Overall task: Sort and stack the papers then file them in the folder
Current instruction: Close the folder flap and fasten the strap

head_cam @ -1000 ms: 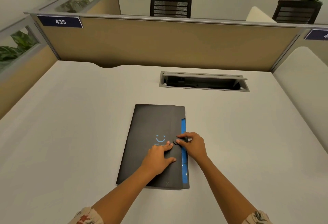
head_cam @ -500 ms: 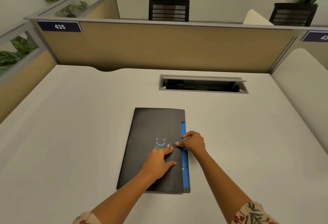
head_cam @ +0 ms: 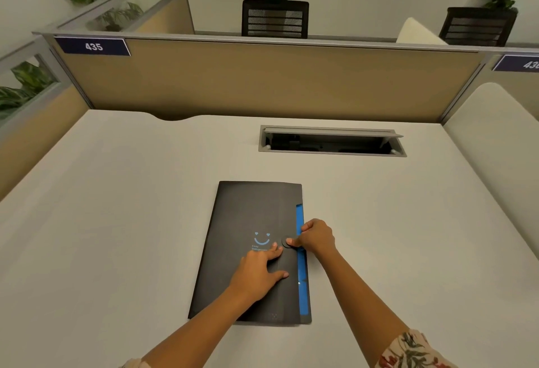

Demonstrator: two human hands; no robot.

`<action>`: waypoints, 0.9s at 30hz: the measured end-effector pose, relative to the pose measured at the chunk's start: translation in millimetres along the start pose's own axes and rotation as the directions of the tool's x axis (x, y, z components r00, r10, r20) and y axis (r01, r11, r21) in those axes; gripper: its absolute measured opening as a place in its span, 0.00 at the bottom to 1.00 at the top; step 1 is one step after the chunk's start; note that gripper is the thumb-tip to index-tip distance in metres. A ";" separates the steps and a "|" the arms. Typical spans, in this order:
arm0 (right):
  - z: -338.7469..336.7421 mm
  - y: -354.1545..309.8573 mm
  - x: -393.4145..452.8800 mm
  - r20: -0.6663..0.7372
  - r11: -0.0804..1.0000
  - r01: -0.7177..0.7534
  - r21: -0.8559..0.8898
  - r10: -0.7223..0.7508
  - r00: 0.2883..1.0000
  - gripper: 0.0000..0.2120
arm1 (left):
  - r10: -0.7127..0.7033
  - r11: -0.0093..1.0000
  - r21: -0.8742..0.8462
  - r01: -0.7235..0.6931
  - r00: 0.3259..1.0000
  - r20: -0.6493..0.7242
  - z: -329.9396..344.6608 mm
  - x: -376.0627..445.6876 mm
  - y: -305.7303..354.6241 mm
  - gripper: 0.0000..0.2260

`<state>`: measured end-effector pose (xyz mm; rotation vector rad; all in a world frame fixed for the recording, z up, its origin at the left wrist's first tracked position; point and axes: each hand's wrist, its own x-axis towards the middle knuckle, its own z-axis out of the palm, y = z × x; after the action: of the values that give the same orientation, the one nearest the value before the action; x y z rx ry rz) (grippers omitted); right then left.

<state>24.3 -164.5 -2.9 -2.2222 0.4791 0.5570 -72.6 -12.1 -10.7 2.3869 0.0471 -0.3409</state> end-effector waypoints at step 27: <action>19.9 46.8 -58.0 -0.396 0.850 0.350 0.394 -0.187 0.899 0.17 | -0.074 0.997 0.005 0.075 0.990 -0.119 -21.2 -9.3 3.1 0.32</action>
<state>-52.2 -169.3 -12.1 -1.8773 0.4066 -0.1039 -76.3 0.3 8.7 2.4164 0.1903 -0.2344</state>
